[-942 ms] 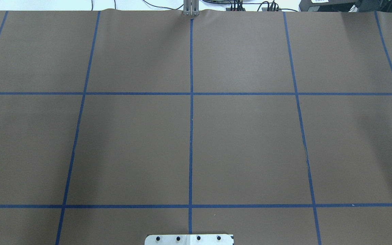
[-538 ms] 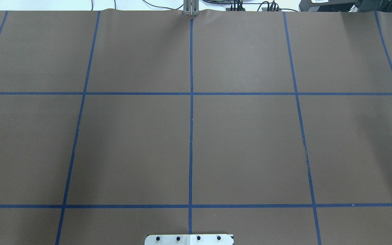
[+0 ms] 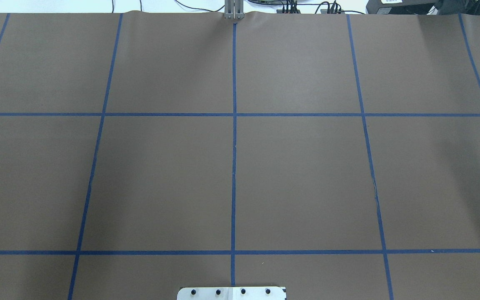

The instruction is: Place and press bell with both arms

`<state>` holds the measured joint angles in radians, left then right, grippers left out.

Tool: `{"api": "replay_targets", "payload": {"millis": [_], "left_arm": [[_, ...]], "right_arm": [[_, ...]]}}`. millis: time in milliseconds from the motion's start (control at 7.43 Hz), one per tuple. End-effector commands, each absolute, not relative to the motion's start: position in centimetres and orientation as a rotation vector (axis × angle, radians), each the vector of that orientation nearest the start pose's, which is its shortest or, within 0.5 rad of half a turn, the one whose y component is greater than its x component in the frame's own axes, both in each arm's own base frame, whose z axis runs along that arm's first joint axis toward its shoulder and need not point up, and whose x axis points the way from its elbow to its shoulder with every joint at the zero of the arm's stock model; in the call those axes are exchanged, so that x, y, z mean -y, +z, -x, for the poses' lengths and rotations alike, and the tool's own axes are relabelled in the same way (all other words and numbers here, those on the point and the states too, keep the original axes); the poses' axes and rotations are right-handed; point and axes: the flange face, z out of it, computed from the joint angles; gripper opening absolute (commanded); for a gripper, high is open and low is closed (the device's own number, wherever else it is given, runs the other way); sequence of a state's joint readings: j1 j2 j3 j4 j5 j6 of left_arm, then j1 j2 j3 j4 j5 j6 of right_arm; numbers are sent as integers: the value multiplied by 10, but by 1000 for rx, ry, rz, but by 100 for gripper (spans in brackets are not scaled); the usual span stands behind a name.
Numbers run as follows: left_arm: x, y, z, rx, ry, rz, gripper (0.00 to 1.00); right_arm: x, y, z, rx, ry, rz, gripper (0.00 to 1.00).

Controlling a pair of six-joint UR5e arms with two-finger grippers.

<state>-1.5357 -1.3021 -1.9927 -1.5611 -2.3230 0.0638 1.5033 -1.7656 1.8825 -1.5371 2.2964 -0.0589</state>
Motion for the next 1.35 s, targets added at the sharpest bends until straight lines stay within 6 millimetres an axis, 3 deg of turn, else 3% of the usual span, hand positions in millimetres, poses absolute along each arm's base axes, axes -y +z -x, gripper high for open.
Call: {"api": "replay_targets", "payload": {"millis": [0, 404, 538, 942, 1211], "left_arm": [[387, 576, 33, -755, 187, -128, 100], [344, 632, -3, -749, 250, 52, 100], [316, 656, -8, -738, 265, 124, 100], [263, 730, 0, -735, 337, 254, 100], [245, 769, 4, -742, 361, 317, 100]], "right_arm": [[421, 593, -39, 726, -175, -141, 100], [422, 594, -38, 726, -175, -137, 100], [422, 594, -38, 724, -176, -140, 100], [422, 594, -38, 724, -176, -140, 100], [423, 592, -38, 724, -178, -143, 100]]}}
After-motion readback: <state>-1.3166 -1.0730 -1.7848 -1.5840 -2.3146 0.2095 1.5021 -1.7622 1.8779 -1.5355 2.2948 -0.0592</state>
